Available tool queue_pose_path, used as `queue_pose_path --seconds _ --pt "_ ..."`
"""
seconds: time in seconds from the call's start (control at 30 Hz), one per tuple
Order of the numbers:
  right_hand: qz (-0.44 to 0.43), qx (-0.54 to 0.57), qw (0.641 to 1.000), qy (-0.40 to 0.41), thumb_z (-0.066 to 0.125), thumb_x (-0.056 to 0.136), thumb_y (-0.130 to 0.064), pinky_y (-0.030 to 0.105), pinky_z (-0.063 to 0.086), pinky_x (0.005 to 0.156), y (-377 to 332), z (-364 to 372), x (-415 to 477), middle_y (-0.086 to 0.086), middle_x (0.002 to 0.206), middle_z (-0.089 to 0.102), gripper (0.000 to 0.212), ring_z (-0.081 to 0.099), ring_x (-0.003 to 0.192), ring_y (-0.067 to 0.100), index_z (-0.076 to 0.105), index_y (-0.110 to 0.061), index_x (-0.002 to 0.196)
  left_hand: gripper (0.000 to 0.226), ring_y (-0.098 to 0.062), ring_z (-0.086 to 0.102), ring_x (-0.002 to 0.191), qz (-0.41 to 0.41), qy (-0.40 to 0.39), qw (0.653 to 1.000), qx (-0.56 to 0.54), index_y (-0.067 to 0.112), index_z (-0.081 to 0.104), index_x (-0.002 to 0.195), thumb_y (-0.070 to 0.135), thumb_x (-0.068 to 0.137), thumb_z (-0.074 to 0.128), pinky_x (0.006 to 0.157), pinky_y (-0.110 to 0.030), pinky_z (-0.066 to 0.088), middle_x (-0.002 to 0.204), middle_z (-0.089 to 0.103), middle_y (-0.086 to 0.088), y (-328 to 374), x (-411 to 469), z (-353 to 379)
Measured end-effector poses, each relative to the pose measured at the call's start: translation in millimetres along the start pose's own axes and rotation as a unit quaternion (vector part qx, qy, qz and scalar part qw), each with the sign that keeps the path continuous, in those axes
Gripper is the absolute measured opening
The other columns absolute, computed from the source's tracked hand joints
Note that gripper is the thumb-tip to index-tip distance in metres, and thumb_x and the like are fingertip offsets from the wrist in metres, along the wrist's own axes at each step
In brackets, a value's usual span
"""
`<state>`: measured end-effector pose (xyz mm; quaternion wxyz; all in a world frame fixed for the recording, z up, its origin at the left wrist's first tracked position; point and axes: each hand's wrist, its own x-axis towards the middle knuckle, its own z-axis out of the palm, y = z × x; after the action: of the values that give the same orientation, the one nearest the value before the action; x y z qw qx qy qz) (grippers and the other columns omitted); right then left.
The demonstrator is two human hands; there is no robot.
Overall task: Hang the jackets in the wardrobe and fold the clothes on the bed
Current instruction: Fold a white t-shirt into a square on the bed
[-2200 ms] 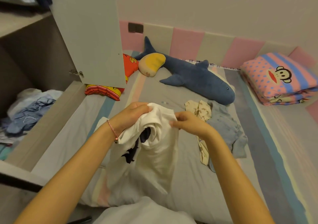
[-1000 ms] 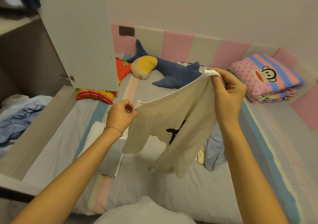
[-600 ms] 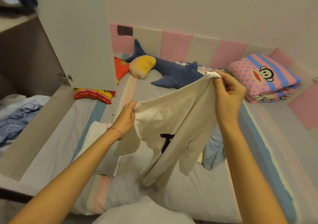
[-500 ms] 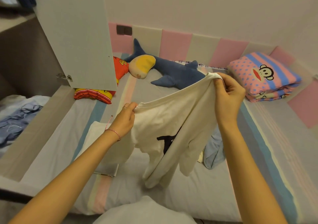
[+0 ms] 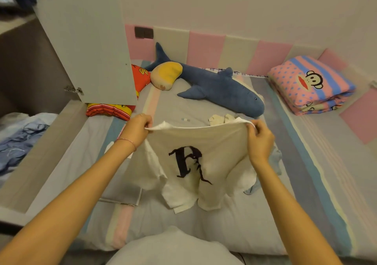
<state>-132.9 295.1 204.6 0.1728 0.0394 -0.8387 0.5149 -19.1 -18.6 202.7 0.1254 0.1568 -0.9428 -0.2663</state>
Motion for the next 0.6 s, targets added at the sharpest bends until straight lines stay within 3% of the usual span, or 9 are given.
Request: queue_pose_path --seconds 0.13,0.27,0.33,0.43,0.5,0.6 --pt "-0.036 0.017 0.995 0.086 0.052 0.092 -0.023 0.016 0.038 0.059 -1 -13 9 -0.008 0.076 0.059 0.012 0.049 0.067 0.005 0.060 -0.021 0.082 0.019 -0.024 0.042 0.071 0.004 0.171 0.985 -0.037 0.005 0.050 0.070 -0.012 0.077 0.047 0.053 -0.025 0.025 0.079 0.047 -0.013 15 7 -12" --pt "-0.005 -0.045 0.999 0.030 0.054 0.094 -0.029 0.027 0.035 0.059 9 -16 11 -0.002 0.073 0.059 0.017 0.050 0.066 0.013 0.061 -0.016 0.084 0.021 -0.025 0.045 0.069 -0.029 0.120 0.991 -0.046 0.010 0.047 0.071 -0.009 0.078 0.047 0.052 -0.027 0.025 0.075 0.050 -0.012 11 15 -9" --pt "-0.016 -0.028 0.997 0.066 0.054 0.094 -0.028 0.024 0.035 0.058 -2 -22 21 -0.005 0.071 0.057 0.014 0.049 0.066 0.012 0.060 -0.021 0.084 0.021 -0.024 0.047 0.069 -0.024 0.158 0.982 -0.105 0.011 0.051 0.074 -0.009 0.080 0.050 0.054 -0.027 0.032 0.075 0.053 -0.010 21 25 -26" --pt "-0.057 0.017 0.993 0.106 0.053 0.094 -0.024 0.013 0.035 0.057 -22 -24 42 -0.010 0.076 0.055 0.007 0.046 0.067 0.006 0.052 -0.023 0.088 0.015 -0.017 0.042 0.063 0.008 0.238 0.962 -0.132 0.010 0.049 0.078 -0.003 0.085 0.051 0.055 -0.017 0.035 0.075 0.051 -0.008 48 42 -53" --pt "-0.050 -0.017 0.998 0.044 0.052 0.094 -0.019 0.026 0.034 0.060 -23 -20 55 -0.003 0.083 0.056 0.004 0.050 0.076 0.014 0.052 -0.017 0.090 0.010 -0.017 0.040 0.060 0.007 0.205 0.971 -0.122 0.007 0.049 0.079 0.000 0.086 0.050 0.054 -0.021 0.036 0.071 0.049 -0.008 56 49 -57" --pt "-0.025 -0.047 0.998 0.022 0.049 0.095 -0.019 0.028 0.032 0.063 -20 -21 67 0.001 0.085 0.057 0.011 0.054 0.079 0.024 0.056 -0.010 0.096 0.016 -0.021 0.043 0.064 0.006 0.070 0.996 -0.053 0.008 0.050 0.073 0.004 0.081 0.063 0.058 -0.030 0.037 0.071 0.050 -0.009 56 60 -59"
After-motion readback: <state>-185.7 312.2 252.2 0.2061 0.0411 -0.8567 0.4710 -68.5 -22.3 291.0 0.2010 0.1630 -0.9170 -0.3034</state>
